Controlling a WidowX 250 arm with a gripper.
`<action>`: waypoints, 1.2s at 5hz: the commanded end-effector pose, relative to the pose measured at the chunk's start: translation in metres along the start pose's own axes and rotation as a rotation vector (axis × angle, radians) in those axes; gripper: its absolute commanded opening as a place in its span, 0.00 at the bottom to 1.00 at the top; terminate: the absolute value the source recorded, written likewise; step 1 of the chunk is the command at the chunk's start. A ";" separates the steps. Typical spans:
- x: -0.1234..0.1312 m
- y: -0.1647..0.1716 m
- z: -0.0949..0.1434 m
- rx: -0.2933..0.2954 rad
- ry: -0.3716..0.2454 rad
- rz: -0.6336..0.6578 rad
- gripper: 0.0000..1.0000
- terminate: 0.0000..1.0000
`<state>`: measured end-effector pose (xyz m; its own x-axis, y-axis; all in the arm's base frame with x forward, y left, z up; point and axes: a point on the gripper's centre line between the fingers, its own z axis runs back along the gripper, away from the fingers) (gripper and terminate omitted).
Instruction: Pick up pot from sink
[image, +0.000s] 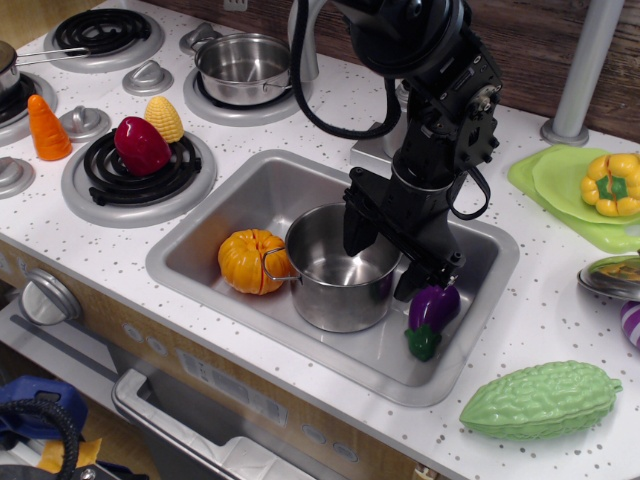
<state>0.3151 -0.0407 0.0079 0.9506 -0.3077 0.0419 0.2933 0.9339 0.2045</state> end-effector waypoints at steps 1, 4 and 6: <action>0.000 0.000 0.000 0.000 0.000 0.000 1.00 0.00; -0.024 0.024 -0.050 -0.113 -0.146 0.007 1.00 0.00; -0.021 0.019 -0.047 -0.079 -0.160 0.014 0.00 0.00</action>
<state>0.3013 -0.0112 -0.0404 0.9387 -0.3196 0.1291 0.3014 0.9428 0.1425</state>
